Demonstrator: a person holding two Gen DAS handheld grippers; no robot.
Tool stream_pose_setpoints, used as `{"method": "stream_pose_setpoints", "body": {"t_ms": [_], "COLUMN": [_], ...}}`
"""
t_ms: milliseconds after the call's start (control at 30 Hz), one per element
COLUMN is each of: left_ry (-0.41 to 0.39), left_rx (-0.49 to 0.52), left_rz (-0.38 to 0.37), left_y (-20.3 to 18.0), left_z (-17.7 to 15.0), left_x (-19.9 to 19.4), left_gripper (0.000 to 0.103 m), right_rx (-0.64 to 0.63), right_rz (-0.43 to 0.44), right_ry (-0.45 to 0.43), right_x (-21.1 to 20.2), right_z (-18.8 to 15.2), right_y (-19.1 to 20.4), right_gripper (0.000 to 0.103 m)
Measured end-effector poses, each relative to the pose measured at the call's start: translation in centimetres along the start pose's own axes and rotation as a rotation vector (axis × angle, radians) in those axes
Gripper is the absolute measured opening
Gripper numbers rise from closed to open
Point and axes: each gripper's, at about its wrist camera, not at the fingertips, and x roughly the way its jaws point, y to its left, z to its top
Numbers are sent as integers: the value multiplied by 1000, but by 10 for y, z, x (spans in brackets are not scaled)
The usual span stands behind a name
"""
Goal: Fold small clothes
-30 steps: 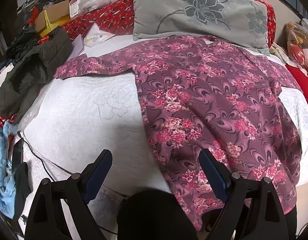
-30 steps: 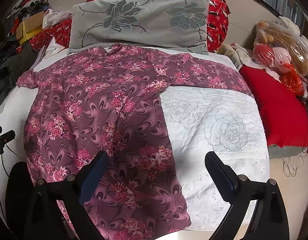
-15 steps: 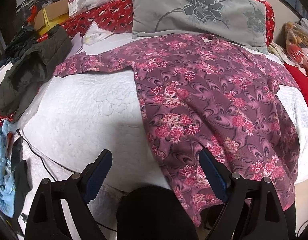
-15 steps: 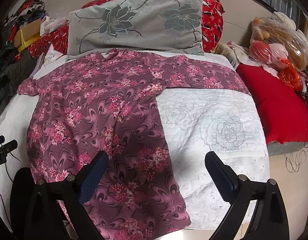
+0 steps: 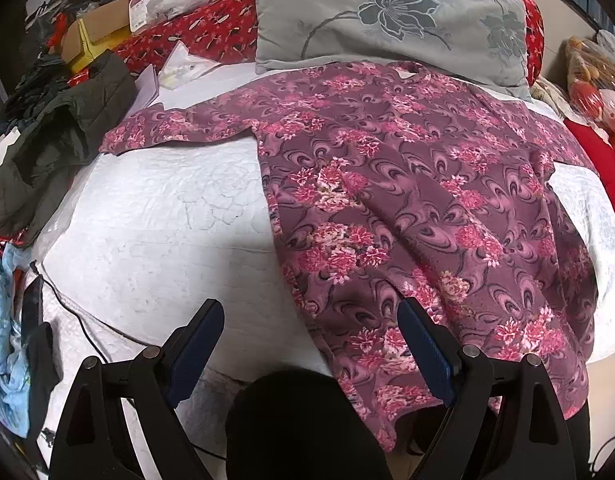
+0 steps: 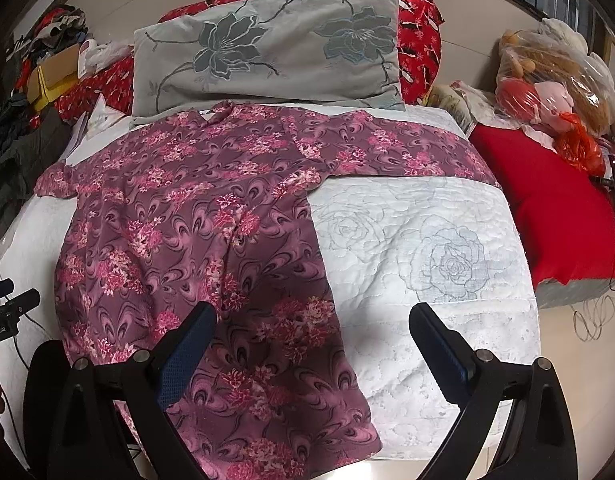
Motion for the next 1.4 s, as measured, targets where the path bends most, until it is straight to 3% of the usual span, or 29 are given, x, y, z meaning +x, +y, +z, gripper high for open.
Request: {"method": "stream_pose_setpoints", "body": {"t_ms": [1133,1300,1400], "left_ry": [28,47,95], "left_rx": [20,12,-45], "left_rz": [-8,-15,-39], "left_y": [-9,-7,4], "left_z": [1,2,4], "left_x": [9,14,24], "left_gripper": [89,89,89], "right_rx": [21,23,27], "right_rz": [32,31,28], "right_ry": [20,25,37], "right_x": [9,10,14], "right_z": [-6,-8,-11], "right_y": [-4,-5,-9], "right_gripper": [97,97,97]}}
